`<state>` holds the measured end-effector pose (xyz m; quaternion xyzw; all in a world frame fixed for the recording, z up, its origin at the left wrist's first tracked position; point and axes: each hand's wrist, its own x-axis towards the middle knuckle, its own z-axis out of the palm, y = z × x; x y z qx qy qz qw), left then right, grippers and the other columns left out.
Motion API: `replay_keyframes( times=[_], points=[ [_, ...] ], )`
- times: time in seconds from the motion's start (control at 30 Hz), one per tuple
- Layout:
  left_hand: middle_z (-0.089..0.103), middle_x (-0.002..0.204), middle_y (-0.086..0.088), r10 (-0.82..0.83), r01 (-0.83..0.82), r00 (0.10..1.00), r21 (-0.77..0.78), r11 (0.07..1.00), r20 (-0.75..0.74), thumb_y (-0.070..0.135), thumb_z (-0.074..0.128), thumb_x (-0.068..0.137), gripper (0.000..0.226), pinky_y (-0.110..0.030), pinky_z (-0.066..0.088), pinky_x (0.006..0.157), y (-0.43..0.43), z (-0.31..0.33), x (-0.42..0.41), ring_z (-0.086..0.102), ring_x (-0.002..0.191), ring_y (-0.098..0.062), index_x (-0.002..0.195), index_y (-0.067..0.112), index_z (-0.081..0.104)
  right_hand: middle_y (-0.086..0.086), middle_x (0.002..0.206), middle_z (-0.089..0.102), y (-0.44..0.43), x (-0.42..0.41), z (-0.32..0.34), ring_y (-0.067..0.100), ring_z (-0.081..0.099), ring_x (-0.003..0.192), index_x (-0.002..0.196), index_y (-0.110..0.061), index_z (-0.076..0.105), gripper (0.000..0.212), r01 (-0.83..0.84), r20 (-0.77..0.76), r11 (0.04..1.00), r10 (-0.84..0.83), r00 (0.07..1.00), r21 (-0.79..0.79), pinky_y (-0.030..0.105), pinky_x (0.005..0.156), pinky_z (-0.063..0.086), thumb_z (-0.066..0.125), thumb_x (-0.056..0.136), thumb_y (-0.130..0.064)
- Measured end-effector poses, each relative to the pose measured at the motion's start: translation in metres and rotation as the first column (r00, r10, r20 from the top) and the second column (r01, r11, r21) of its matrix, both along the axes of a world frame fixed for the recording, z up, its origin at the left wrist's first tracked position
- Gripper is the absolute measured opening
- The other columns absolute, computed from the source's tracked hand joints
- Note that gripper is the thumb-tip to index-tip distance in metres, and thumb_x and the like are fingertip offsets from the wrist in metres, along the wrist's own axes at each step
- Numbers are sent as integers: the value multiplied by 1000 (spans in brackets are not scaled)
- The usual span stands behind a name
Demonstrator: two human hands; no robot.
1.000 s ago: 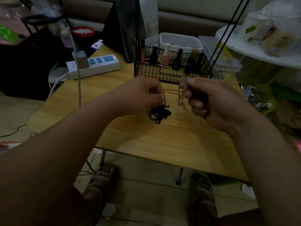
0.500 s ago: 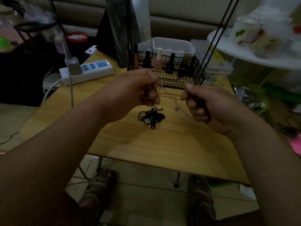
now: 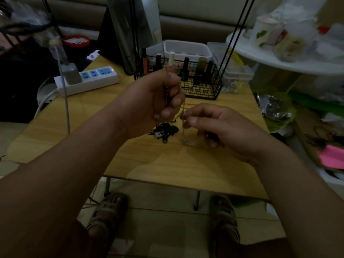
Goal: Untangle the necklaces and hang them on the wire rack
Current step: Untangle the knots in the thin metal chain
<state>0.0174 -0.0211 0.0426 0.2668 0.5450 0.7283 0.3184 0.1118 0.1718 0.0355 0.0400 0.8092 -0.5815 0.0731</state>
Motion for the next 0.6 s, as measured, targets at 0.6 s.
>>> replay_keyframes(
  times=[0.6],
  points=[
    [50,67,1,115,-131,988,-165,977,-105,4,51,98,13,-28,41,54,25,-12,-5,51,59,-16,103,12,60,0,88,79,18,7,2,10,72,90,101,-17,71,7,36,-115,999,-39,993,-25,29,87,53,65,98,-16]
  ],
)
